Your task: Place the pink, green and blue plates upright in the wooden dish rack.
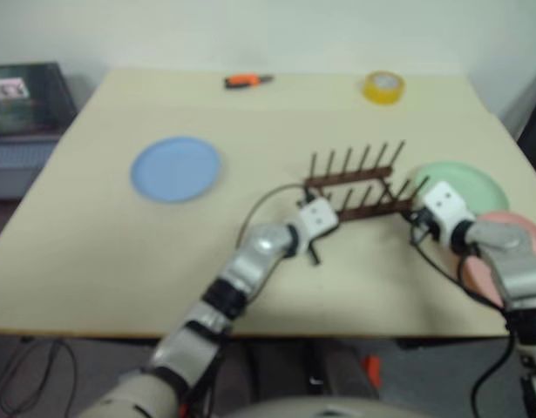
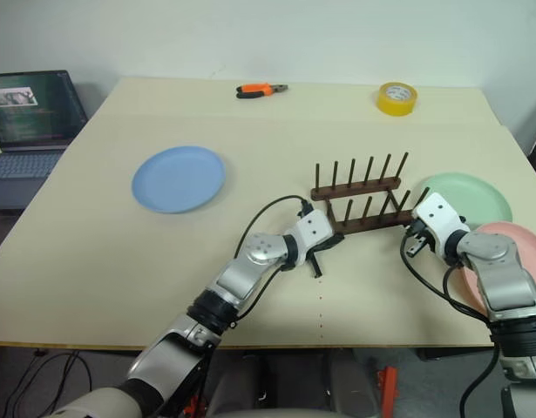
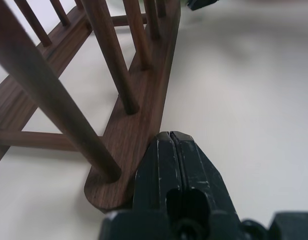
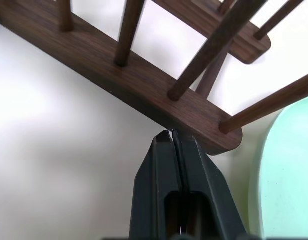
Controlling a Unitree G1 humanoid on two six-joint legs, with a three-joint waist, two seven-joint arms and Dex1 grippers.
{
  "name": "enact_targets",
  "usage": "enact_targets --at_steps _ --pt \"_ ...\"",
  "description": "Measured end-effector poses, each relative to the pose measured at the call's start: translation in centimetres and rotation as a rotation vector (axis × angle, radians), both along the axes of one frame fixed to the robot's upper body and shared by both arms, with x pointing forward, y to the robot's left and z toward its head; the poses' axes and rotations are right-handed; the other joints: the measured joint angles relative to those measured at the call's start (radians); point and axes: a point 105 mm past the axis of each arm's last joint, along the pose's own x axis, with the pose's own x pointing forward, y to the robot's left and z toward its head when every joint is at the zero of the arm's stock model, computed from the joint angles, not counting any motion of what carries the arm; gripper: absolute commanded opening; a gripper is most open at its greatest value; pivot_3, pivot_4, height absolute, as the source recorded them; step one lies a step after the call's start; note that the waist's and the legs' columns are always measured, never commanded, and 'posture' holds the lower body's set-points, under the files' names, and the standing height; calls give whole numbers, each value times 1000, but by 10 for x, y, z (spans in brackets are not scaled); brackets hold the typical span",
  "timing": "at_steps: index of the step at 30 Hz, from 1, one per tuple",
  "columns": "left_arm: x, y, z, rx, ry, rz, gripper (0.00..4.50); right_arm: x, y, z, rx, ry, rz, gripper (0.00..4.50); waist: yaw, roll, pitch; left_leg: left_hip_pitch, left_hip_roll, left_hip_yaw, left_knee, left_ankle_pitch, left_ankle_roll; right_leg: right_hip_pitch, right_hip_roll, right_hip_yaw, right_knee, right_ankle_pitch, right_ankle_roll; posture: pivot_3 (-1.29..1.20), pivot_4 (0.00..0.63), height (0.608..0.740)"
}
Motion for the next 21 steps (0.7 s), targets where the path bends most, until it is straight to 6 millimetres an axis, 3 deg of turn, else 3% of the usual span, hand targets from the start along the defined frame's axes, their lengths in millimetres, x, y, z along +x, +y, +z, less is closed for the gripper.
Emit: enact_targets --at_steps 10,21 --pt "1 0 0 -5 -5 13 24 7 12 -12 -48 22 -9 20 0 0 0 0 0 0 0 0 0 0 0 0 0 0 0 0 150 740" --pt "3 1 0 -2 -13 26 24 21 4 -10 -91 3 -67 20 0 0 0 -1 0 1 0 0 0 -1 0 0 0 0 0 0 150 740"
